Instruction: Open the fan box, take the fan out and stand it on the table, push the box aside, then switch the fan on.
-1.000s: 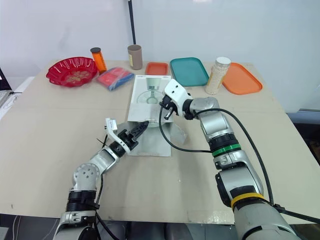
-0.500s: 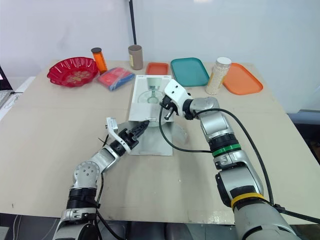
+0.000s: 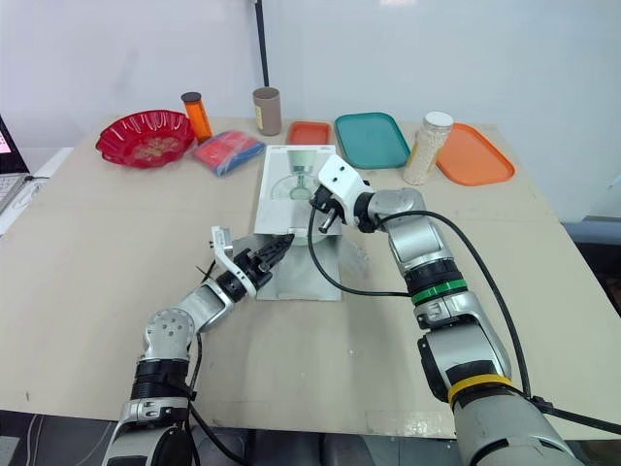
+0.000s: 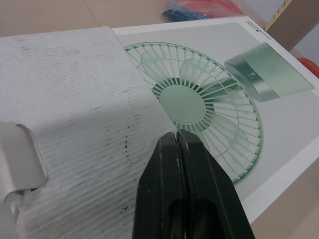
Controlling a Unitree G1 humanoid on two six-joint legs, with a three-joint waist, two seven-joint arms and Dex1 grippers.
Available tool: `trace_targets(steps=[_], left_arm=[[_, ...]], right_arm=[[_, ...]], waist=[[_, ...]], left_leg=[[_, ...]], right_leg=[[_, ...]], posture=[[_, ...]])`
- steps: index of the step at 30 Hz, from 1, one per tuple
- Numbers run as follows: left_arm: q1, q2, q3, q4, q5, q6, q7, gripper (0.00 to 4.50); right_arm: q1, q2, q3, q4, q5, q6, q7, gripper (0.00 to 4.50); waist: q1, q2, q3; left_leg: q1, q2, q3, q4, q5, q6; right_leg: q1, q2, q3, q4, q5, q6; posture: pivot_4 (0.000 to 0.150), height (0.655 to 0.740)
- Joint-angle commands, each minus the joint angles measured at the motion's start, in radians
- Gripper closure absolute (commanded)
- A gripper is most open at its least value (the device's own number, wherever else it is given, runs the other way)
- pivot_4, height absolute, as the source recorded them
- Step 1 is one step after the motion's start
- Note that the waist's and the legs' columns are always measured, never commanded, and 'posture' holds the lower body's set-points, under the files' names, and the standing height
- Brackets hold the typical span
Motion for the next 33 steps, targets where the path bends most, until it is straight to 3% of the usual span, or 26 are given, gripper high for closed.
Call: trace_targets(steps=[1, 11, 31, 33], left_arm=[[0.073, 0.037, -0.021, -0.081, 0.001, 0.049, 0.014, 2.19], [0.198, 0.115, -0.057, -0.298, -0.058, 0.117, -0.001, 2.19], [0.176, 0.117, -0.171, -0.34, -0.047, 0.107, -0.08, 2.19], [0.177, 0.109, -0.157, -0.326, -0.048, 0.114, -0.032, 2.19]], right_arm=[[0.012, 0.005, 0.001, -0.018, -0.001, 0.005, 0.004, 4.5], [0.018, 0.003, -0.012, -0.015, 0.008, 0.01, 0.002, 4.5], [0.018, -0.017, -0.009, 0.006, 0.002, -0.005, 0.002, 4.5], [0.014, -0.013, -0.007, 0.012, 0.002, -0.008, 0.005, 4.5]], waist=[[-0.005, 0.0, 0.0], [-0.013, 0.0, 0.0], [-0.012, 0.0, 0.001], [-0.012, 0.0, 0.001]], left_leg=[[0.0, 0.0, 0.0, 0.0, 0.0, 0.0], [0.0, 0.001, 0.0, -0.002, 0.0, 0.0], [-0.001, 0.001, 0.0, -0.002, 0.0, 0.0], [-0.001, 0.001, 0.0, -0.002, 0.0, 0.0]], right_leg=[[0.0, 0.0, 0.0, 0.0, 0.0, 0.0], [-0.002, 0.001, 0.001, 0.0, 0.0, -0.001], [-0.002, 0.001, 0.001, -0.001, 0.0, 0.0], [-0.002, 0.001, 0.001, -0.001, 0.0, 0.0]], posture=[[0.15, 0.74], [0.15, 0.74], [0.15, 0.74], [0.15, 0.74]])
